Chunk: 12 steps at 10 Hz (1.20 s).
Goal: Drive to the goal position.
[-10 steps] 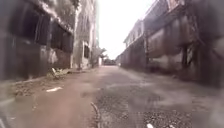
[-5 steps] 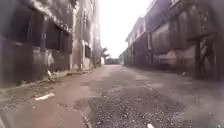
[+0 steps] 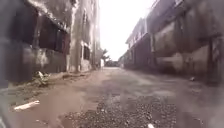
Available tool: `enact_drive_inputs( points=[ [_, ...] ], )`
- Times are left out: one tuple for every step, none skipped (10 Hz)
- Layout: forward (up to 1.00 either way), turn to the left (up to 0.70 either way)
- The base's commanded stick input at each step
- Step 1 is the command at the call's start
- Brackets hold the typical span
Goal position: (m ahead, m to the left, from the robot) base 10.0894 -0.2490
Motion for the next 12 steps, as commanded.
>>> enact_drive_inputs(
  points=[
    [1.00,0.00],
    [1.00,0.00],
    [1.00,0.00],
    [1.00,0.00],
    [1.00,0.00],
    [1.00,0.00],
    [1.00,0.00],
    [1.00,0.00],
    [1.00,0.00],
    [1.00,0.00],
    [1.00,0.00],
    [1.00,0.00]
  ],
)
